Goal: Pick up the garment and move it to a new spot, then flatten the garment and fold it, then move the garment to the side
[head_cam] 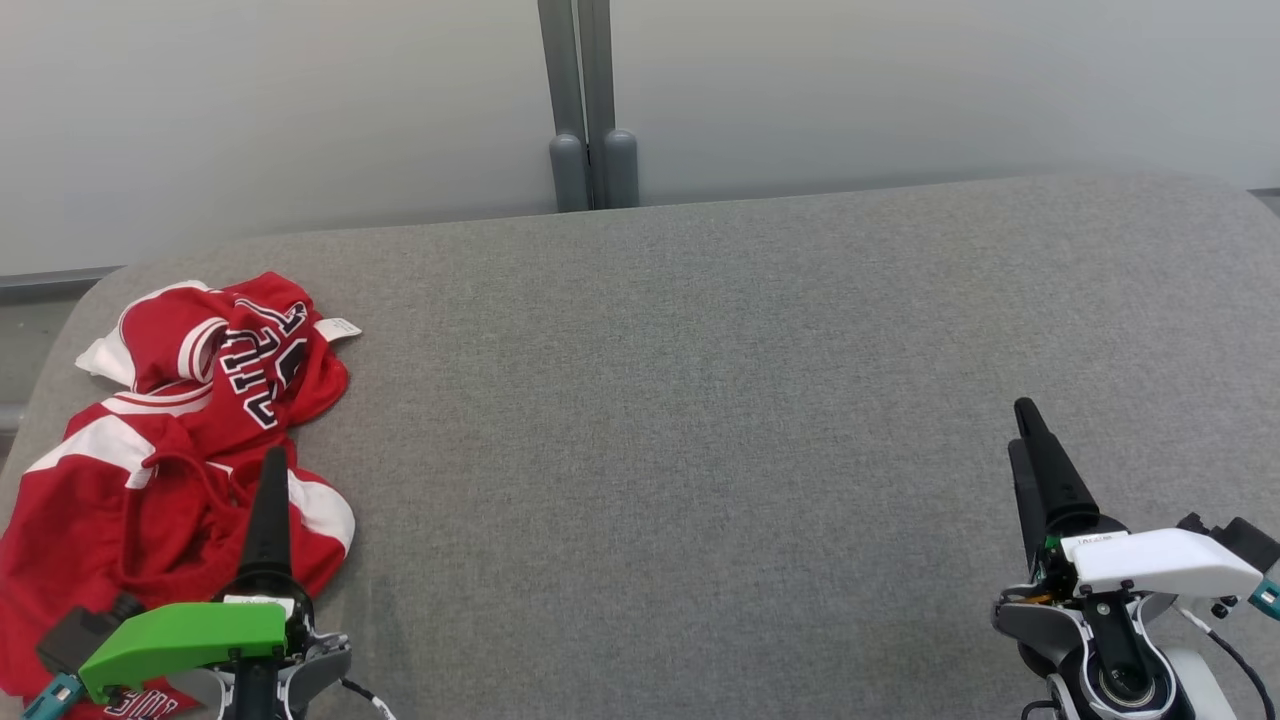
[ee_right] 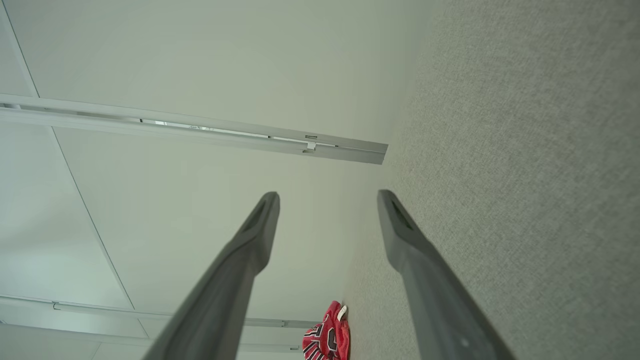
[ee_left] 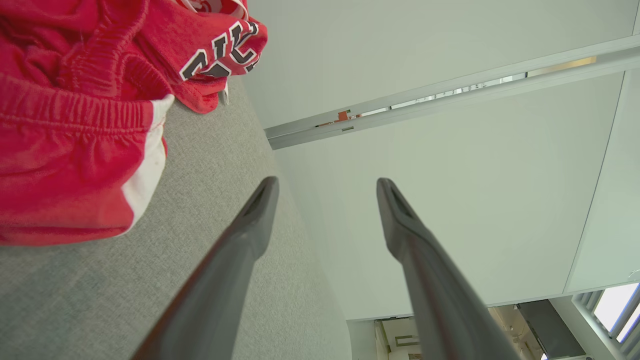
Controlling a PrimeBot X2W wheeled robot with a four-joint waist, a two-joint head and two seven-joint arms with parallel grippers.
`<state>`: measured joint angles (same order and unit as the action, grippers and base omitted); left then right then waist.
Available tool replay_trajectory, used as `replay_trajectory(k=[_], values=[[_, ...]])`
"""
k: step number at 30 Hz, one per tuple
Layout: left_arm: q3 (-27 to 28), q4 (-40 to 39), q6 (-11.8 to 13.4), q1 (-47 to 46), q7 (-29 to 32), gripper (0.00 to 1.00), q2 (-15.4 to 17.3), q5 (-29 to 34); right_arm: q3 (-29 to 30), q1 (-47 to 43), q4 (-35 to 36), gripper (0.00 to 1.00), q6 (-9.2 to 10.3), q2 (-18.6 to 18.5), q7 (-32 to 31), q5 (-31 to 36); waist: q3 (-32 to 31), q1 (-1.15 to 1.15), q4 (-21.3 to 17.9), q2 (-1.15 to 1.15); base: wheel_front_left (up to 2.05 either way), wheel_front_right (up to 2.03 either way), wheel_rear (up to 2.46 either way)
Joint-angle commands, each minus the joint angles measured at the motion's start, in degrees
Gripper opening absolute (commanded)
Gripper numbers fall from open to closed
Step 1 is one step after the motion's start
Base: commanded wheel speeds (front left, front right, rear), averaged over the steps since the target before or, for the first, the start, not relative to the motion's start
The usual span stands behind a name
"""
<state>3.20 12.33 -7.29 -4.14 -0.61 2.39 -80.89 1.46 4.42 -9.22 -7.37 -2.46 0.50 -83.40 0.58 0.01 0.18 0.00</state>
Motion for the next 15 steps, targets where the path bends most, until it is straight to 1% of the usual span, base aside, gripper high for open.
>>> replay_trajectory(k=[1,4,9,15], values=[[-0.06,-1.23,-0.12,-1.66,-0.60,1.00,0.34,2.30,-0.42,1.56,1.77,1.00,-0.12,-0.35,0.66,1.96,0.02,-0.01,0.03,0.00,0.00,0.00,0.00],[-0.15,-1.45,-0.12,-1.50,-1.22,1.00,0.35,4.58,-1.24,1.67,2.58,1.00,-0.12,-0.50,1.31,4.76,0.04,-0.01,0.06,0.00,0.00,0.00,0.00],[-0.41,-1.87,-0.12,-1.40,-2.27,1.00,0.37,10.73,-3.04,1.78,3.58,1.00,-0.13,-0.91,2.38,10.64,0.03,-0.01,0.13,0.00,0.00,0.00,0.00],[-1.13,-3.05,0.76,-1.27,-3.46,1.00,0.40,17.93,-4.33,1.81,4.55,1.00,-0.13,-1.08,3.53,16.84,0.06,-0.01,0.18,0.00,0.00,0.00,0.00]])
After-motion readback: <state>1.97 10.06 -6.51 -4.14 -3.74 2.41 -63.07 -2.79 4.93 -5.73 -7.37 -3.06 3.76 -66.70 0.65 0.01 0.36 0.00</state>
